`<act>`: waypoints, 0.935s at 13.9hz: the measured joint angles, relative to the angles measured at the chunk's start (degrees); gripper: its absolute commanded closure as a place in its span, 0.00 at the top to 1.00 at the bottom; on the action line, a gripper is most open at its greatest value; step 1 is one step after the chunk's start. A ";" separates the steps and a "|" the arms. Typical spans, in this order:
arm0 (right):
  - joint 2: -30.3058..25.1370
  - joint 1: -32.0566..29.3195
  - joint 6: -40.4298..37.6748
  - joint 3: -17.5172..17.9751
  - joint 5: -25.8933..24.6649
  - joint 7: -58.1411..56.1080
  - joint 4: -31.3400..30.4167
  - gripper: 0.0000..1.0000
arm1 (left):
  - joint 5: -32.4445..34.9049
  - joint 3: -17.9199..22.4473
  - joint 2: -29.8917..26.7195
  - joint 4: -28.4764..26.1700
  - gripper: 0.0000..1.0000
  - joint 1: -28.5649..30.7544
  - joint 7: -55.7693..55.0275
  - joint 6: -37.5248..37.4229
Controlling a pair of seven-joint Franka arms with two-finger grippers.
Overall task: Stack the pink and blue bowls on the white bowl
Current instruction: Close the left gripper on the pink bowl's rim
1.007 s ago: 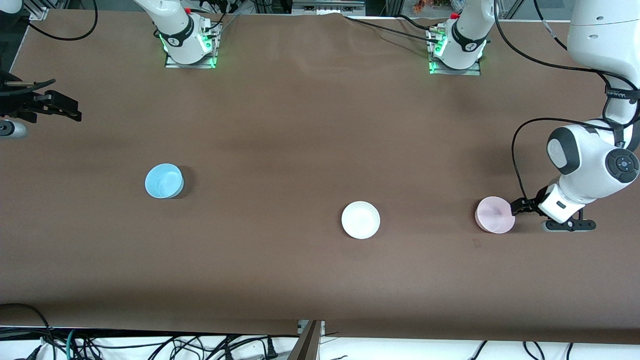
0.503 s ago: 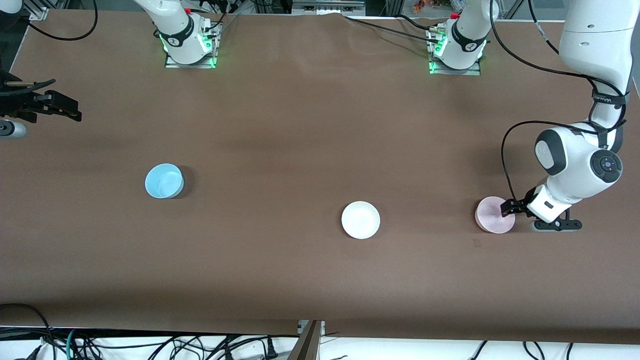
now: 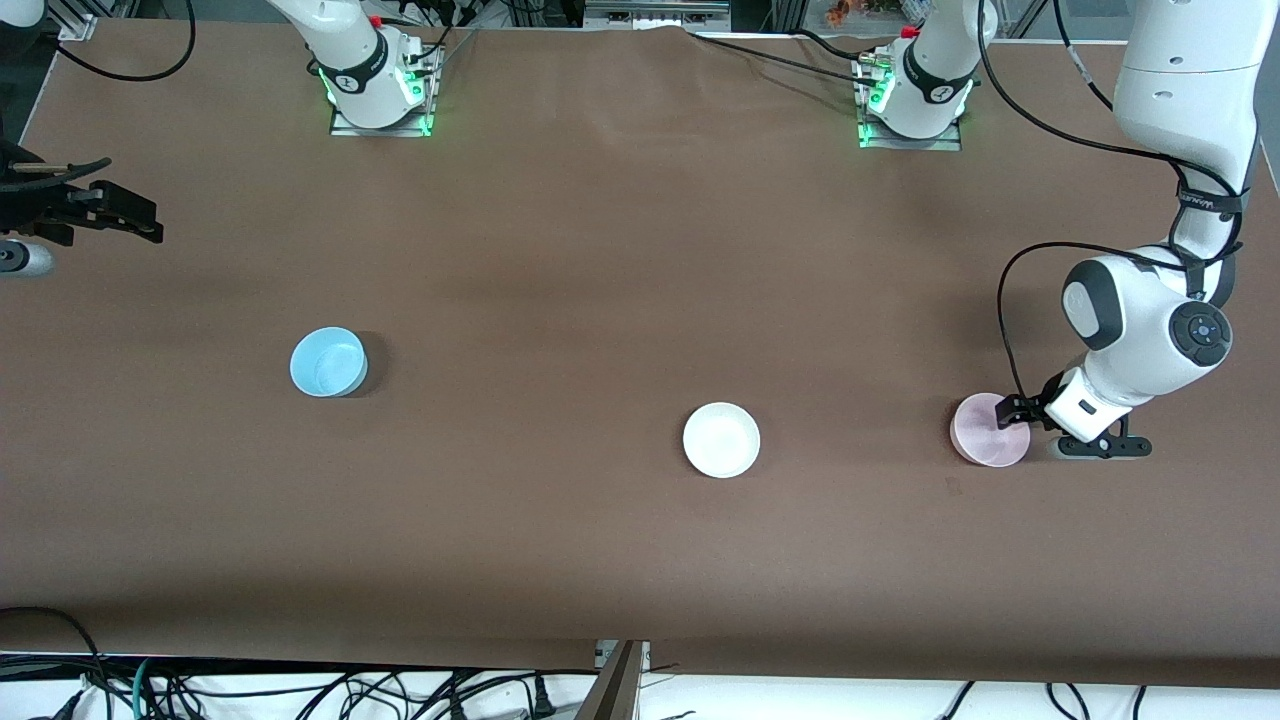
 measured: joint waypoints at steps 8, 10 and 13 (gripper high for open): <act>0.00 0.00 0.00 0.00 0.01 0.00 0.00 1.00 | 0.00 -0.07 0.03 -0.34 0.64 1.03 1.96 0.01; 0.00 0.00 0.00 0.00 0.02 0.00 0.00 1.00 | 0.00 -0.08 0.03 -0.54 0.60 1.03 1.97 0.02; 0.00 0.01 0.00 0.03 0.14 0.00 0.00 1.00 | 0.00 -0.09 0.03 -0.62 0.55 1.03 1.99 0.07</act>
